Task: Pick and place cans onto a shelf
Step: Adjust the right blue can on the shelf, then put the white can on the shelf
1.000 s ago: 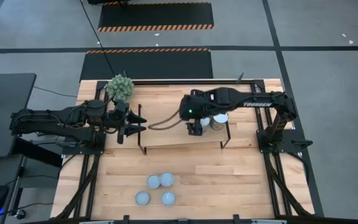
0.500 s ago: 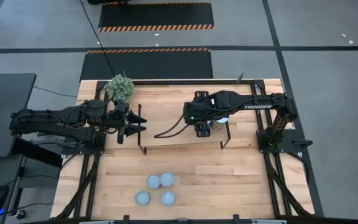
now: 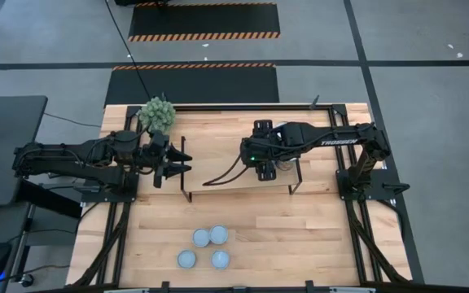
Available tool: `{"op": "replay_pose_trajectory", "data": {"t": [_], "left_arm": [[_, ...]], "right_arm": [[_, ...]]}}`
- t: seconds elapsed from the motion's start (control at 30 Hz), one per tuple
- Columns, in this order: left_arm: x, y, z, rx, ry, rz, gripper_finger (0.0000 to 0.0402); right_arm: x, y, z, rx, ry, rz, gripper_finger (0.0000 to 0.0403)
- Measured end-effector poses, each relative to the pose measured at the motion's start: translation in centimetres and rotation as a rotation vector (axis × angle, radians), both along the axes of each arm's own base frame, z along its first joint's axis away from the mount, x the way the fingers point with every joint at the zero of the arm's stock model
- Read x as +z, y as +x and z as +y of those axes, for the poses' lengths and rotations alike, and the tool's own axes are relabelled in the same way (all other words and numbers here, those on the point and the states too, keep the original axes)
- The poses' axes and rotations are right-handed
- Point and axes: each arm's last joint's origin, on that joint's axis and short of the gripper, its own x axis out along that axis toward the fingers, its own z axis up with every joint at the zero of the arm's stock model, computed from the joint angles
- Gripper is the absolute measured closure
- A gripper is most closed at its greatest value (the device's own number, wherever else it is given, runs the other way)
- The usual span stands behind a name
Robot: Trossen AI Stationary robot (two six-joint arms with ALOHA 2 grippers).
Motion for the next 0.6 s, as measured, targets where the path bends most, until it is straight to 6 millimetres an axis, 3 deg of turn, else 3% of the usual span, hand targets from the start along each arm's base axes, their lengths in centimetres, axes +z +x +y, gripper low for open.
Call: {"op": "replay_pose_trajectory", "data": {"t": [0.23,0.4,0.6], "left_arm": [[0.0,0.0,-0.1,-0.003,-0.001,0.0,0.02],[0.0,0.0,-0.1,-0.014,-0.003,0.0,0.02],[0.0,0.0,-1.2,-0.204,0.019,-0.008,0.02]], "right_arm": [[0.3,0.3,0.3,0.003,-0.005,-0.049,0.0054],[1.9,0.3,2.3,0.027,0.029,-0.149,0.0054],[3.8,0.0,4.5,0.044,0.091,-0.254,0.0054]]}}
